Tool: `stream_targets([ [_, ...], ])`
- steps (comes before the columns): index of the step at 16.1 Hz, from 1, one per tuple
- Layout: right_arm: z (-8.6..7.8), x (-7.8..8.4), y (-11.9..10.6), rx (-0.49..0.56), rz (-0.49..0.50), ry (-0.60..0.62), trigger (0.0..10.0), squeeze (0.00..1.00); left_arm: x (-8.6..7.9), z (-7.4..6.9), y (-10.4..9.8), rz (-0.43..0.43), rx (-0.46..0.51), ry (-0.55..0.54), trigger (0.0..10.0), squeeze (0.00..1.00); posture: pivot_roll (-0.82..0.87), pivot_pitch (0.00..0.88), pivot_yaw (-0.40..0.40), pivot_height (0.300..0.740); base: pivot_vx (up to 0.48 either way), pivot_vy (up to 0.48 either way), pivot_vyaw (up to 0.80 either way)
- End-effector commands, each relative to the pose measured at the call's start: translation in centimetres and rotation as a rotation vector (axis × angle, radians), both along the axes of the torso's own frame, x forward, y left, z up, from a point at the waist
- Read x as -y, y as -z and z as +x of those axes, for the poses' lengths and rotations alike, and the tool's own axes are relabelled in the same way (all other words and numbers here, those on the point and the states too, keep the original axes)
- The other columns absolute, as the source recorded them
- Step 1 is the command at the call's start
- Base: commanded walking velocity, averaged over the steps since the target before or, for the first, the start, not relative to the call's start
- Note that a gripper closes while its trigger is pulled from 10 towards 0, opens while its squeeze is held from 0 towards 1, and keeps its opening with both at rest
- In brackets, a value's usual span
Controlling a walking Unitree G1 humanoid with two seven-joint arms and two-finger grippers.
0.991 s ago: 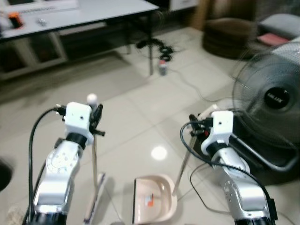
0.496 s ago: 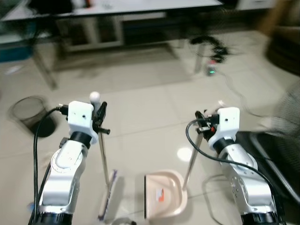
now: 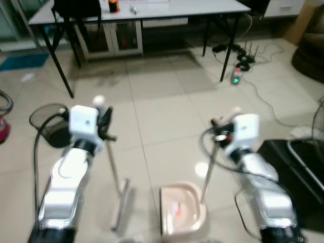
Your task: Sweep floor
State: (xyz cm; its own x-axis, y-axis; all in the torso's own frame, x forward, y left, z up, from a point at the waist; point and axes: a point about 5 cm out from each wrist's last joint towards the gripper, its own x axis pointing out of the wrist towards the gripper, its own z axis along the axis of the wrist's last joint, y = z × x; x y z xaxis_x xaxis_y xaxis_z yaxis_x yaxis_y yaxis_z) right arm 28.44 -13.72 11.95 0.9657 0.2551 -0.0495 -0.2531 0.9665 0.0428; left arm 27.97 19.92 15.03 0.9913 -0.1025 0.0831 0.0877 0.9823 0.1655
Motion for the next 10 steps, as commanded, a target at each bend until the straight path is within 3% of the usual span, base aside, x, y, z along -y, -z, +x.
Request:
stream_targets([
  [1, 0.18, 0.45, -0.89, 0.045, 0.030, 0.022, 10.0, 0.00, 0.40, 0.31, -1.28, 0.021, 0.053, 0.014, 10.0, 0.00, -0.11, 0.030, 0.040, 0.740, 0.000, 0.480, 0.00],
  [7, 0.20, 0.29, -1.56, 0.084, 0.079, 0.027, 10.0, 0.00, 0.00, 0.61, -1.77, 0.044, 0.071, 0.010, 10.0, 0.00, -0.10, 0.020, 0.036, 0.740, 0.000, 0.480, 0.00],
  [10, 0.72, 0.39, -1.12, 0.068, -0.017, 0.076, 10.0, 0.00, -0.40, 0.70, -1.60, 0.050, 0.069, -0.005, 10.0, 0.00, -0.09, 0.007, 0.035, 0.740, 0.000, 0.480, 0.00],
])
